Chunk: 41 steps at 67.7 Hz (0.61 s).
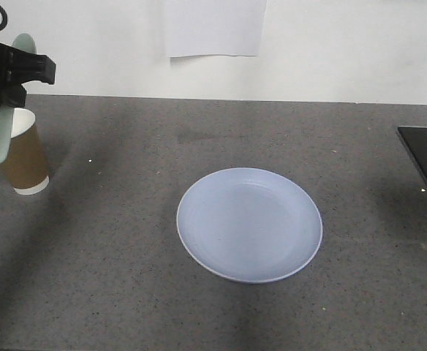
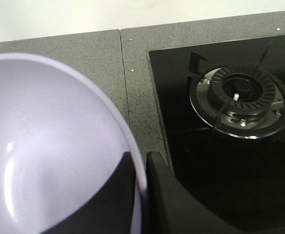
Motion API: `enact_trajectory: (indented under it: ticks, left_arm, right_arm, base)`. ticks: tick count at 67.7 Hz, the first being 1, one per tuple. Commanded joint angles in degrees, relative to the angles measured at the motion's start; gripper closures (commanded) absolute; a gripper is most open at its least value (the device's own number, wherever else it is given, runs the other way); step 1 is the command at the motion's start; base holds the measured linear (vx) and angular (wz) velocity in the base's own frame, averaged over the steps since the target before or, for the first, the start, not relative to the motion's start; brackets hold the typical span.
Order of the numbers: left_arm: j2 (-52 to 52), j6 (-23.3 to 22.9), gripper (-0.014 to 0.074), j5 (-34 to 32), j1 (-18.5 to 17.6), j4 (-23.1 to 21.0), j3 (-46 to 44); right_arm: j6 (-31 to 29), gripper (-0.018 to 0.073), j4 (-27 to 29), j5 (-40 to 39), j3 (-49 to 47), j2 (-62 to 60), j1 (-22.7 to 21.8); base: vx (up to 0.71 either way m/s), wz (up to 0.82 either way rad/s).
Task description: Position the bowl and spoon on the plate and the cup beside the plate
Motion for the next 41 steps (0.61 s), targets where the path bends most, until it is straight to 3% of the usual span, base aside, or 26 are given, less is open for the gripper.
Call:
enact_trajectory:
  ticks: [1, 41]
  left_arm:
    - [-1.67, -0.12, 0.0603, -2.45, 0.05, 0.55, -1.39]
    - [-1.67, -0.12, 0.0603, -2.45, 0.05, 0.55, -1.39]
  right_arm:
    - [-0.38, 0.0565, 0.39, -3.75, -1.56, -0.40, -0.21]
    - [-0.38, 0.0565, 0.39, -3.75, -1.56, -0.40, -0.21]
  base:
    - [0.10, 0.08]
    - [0.05, 0.06]
